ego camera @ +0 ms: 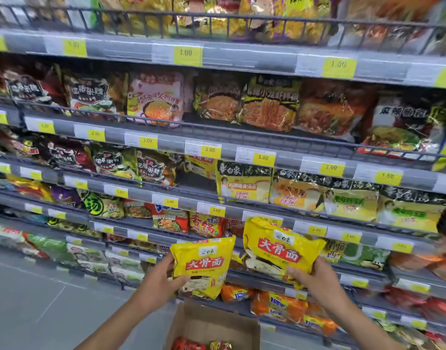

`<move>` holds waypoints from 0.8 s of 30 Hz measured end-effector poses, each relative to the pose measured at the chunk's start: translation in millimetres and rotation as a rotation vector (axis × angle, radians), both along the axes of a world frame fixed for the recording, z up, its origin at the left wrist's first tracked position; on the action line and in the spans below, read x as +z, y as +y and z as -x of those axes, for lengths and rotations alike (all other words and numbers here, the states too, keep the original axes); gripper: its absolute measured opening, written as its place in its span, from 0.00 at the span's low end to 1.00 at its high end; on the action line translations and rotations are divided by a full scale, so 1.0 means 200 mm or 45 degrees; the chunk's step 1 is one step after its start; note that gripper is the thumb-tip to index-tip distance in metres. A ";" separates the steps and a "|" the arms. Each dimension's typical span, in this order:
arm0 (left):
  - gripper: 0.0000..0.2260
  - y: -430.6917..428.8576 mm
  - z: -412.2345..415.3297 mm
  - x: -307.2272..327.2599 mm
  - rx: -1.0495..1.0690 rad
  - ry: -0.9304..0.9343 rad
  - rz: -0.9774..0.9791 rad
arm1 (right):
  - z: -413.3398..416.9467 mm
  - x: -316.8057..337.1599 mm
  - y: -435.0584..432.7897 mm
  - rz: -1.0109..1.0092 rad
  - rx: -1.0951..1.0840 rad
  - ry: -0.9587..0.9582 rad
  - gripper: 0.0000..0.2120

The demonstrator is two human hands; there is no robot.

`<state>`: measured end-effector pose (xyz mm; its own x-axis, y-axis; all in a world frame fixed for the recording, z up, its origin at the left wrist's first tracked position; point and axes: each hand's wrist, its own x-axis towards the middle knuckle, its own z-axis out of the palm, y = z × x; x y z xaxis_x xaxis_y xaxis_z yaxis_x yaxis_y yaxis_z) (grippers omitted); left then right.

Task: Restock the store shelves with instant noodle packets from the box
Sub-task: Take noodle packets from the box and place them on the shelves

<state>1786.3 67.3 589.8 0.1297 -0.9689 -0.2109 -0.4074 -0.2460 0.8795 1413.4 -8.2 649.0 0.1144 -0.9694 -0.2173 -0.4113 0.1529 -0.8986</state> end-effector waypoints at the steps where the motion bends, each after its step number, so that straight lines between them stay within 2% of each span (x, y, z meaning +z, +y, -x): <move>1: 0.21 0.00 0.01 0.03 0.026 0.031 0.002 | 0.01 0.04 -0.01 -0.001 0.034 -0.008 0.12; 4: 0.22 0.00 0.02 0.12 0.048 0.106 0.011 | -0.03 0.14 -0.03 0.022 0.105 -0.044 0.16; 8: 0.24 0.00 -0.03 0.17 0.067 0.182 -0.027 | -0.16 0.19 -0.05 0.023 0.157 -0.039 0.12; 11: 0.26 -0.02 -0.08 0.18 0.072 0.228 -0.065 | -0.28 0.21 -0.06 -0.091 0.129 -0.191 0.26; 13: 0.19 -0.03 -0.11 0.21 0.071 0.231 -0.058 | -0.38 0.21 -0.06 -0.205 0.109 -0.318 0.27; 15: 0.16 -0.04 -0.15 0.22 0.057 0.250 -0.040 | -0.46 0.19 -0.07 -0.280 0.101 -0.391 0.33; 16: 0.16 -0.05 -0.17 0.21 0.044 0.273 -0.031 | -0.49 0.18 -0.07 -0.284 0.117 -0.400 0.28; 18: 0.15 -0.07 -0.24 0.22 0.047 0.332 -0.036 | -0.57 0.19 -0.08 -0.306 0.135 -0.396 0.13; 19: 0.14 -0.08 -0.29 0.22 0.056 0.341 -0.046 | -0.63 0.19 -0.08 -0.277 0.139 -0.345 0.11; 20: 0.14 -0.10 -0.33 0.21 0.047 0.332 -0.044 | -0.67 0.19 -0.09 -0.249 0.151 -0.298 0.12; 23: 0.14 -0.13 -0.46 0.22 0.047 0.305 -0.069 | -0.80 0.16 -0.11 -0.167 0.116 -0.168 0.23; 24: 0.15 -0.14 -0.50 0.20 0.026 0.307 -0.064 | -0.83 0.15 -0.12 -0.124 0.121 -0.118 0.21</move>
<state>1886.5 38.4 630.6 0.0889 -0.9540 -0.2862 -0.1818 -0.2980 0.9371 1579.6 -33.0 678.1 0.2286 -0.9281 -0.2939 -0.3438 0.2054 -0.9163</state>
